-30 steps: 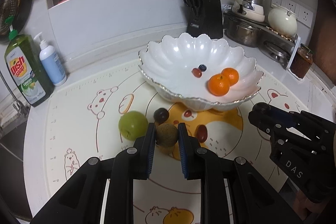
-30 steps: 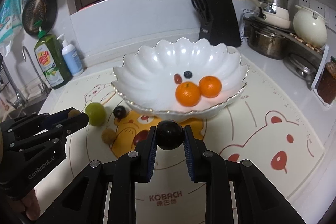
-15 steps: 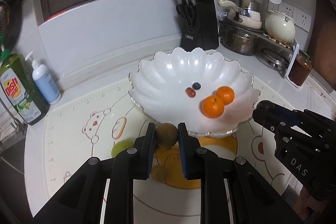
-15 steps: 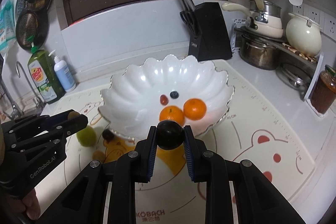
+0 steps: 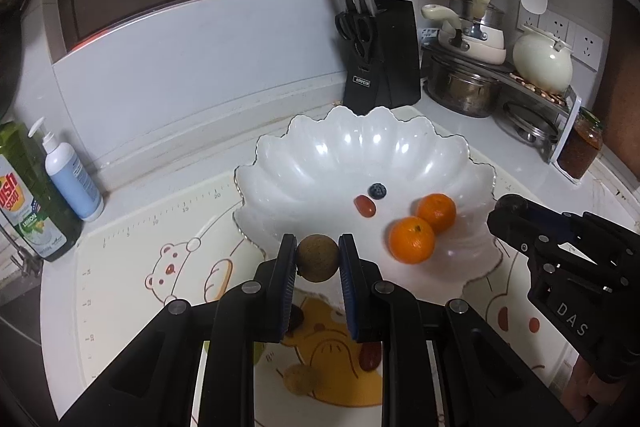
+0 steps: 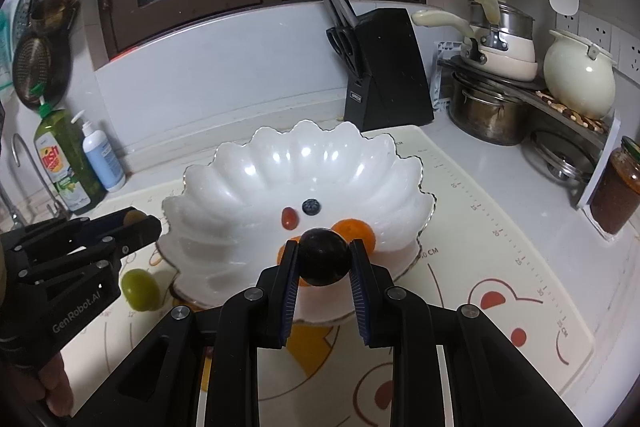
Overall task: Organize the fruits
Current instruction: 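Lift and carry the brown fruit and dark plum over the white bowl, then open both grippers to drop the brown fruit and plum into the bowl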
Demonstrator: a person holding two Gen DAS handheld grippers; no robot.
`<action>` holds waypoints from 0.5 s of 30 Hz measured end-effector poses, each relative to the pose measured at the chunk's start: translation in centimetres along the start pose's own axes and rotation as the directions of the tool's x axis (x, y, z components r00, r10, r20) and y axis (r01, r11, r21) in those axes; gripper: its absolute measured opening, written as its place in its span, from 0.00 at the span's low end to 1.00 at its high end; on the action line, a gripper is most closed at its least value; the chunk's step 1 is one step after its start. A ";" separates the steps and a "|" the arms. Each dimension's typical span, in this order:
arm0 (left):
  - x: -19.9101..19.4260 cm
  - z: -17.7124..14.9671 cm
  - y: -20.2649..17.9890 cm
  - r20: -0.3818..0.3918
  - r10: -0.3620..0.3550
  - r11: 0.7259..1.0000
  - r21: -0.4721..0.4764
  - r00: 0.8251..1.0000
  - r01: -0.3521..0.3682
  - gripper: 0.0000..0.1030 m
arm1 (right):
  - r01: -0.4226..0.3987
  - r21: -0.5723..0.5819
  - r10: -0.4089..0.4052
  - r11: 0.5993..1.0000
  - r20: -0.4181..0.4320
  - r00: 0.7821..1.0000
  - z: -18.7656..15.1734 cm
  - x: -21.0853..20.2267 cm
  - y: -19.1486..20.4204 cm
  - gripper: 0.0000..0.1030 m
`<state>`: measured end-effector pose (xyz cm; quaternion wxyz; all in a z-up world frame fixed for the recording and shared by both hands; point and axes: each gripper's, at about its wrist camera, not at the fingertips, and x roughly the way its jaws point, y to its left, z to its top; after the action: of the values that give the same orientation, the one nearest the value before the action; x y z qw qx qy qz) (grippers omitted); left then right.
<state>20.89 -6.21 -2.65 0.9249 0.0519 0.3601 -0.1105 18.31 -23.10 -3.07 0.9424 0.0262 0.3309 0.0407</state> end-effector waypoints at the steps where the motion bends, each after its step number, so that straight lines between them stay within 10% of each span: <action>1: 0.4 0.2 0.1 -0.004 -0.001 1.000 -0.003 1.000 0.001 0.21 | 0.002 0.000 -0.002 1.000 -0.002 1.000 0.1 0.2 0.0 0.25; 15: 4.3 0.8 0.5 -0.043 -0.012 1.000 -0.021 0.999 0.011 0.22 | -0.002 0.001 0.002 1.000 -0.053 0.999 0.4 3.7 -0.4 0.25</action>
<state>24.65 -6.62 -4.96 0.9168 0.0426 0.3812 -0.1109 21.46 -23.16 -5.04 0.9333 0.0259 0.3556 0.0422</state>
